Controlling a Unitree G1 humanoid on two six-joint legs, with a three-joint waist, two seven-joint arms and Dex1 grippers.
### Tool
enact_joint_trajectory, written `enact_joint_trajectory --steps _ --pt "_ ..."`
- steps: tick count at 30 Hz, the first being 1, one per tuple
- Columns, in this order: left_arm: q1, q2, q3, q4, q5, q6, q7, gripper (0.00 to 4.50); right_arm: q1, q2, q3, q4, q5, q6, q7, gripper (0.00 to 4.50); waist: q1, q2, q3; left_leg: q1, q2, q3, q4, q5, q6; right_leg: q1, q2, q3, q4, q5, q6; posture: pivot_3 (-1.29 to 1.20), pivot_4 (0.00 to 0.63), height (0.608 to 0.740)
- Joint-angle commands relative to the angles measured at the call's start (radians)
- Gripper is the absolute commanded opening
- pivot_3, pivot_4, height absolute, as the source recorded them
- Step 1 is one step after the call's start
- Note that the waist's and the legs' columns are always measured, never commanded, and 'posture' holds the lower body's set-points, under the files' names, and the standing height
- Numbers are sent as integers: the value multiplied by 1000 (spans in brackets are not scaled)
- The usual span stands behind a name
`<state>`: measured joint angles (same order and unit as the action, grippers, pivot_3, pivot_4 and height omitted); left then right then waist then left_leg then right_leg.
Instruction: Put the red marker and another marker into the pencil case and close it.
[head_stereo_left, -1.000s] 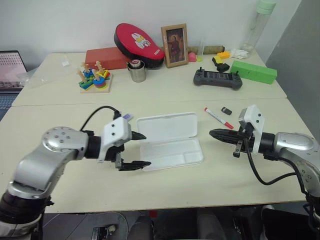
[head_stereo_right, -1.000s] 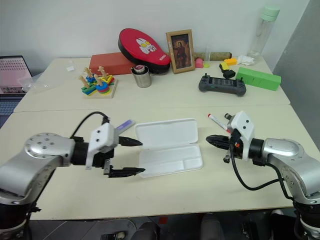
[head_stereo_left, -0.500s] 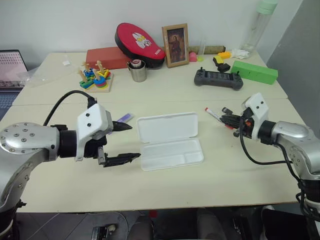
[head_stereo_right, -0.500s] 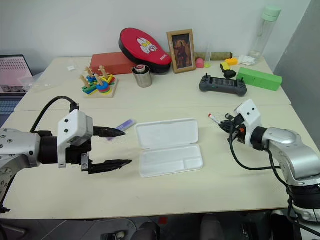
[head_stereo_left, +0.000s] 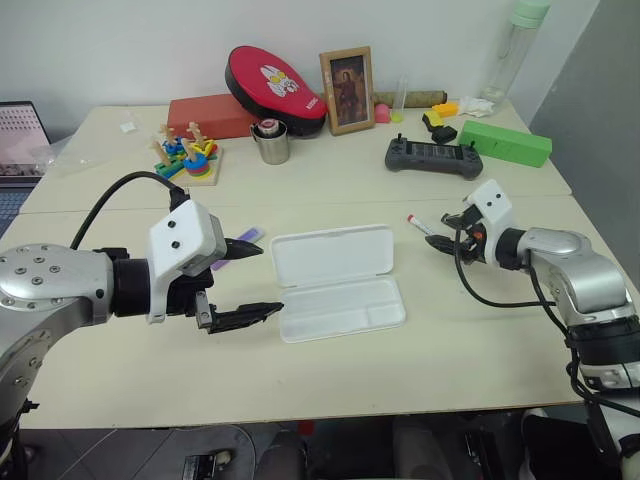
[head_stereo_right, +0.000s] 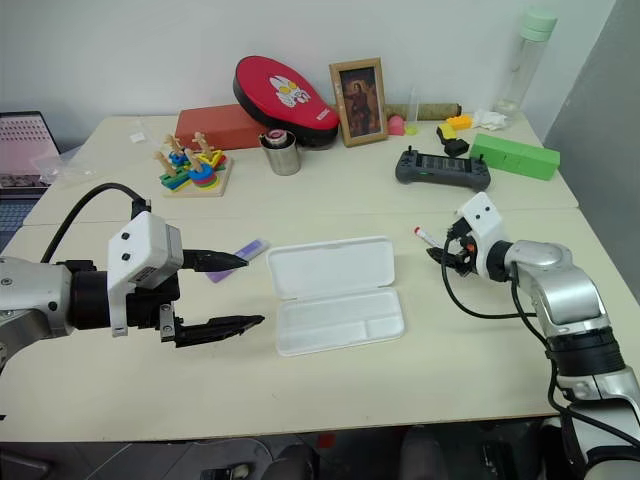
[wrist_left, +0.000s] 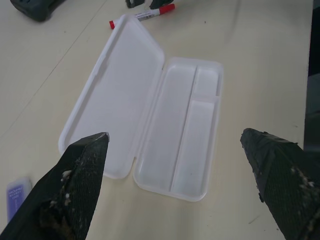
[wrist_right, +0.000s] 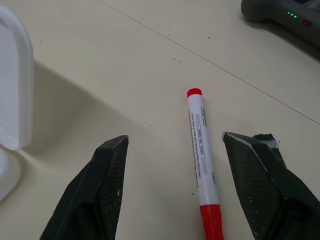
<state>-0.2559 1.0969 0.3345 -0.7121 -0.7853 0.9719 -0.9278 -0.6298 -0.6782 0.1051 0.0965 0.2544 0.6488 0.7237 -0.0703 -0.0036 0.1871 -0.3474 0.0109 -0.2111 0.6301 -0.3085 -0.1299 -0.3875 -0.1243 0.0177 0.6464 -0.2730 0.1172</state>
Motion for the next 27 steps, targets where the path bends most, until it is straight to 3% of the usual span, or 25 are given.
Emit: enact_joint_trajectory --steps 1,11,19,22,27 --pt "-10 23 33 -28 -25 2 20 4500 -56 23 22 89 -46 -71 24 3174 -4 0 0 0 0 0 0 0 0 0 0 0 0 0 0 0 150 740" --pt "-13 41 41 -44 -77 16 67 4500 -158 64 63 401 -151 -209 87 3174 -15 0 0 0 0 0 0 0 0 0 0 0 0 0 0 0 150 740" --pt "-7 47 44 -48 -92 18 85 4500 -211 101 40 507 -146 -152 138 3174 -18 0 0 0 0 1 0 0 0 0 0 1 0 0 0 0 150 740" --pt "-4 51 50 -49 -99 18 88 4500 -215 107 37 515 -153 -144 139 2731 -18 0 0 0 0 1 0 0 0 0 0 1 1 0 0 0 150 740" --pt "3 57 50 -48 -104 14 91 4500 -204 108 43 493 -162 -152 146 1483 -18 0 0 0 0 1 0 0 0 0 0 1 1 0 0 0 150 740"
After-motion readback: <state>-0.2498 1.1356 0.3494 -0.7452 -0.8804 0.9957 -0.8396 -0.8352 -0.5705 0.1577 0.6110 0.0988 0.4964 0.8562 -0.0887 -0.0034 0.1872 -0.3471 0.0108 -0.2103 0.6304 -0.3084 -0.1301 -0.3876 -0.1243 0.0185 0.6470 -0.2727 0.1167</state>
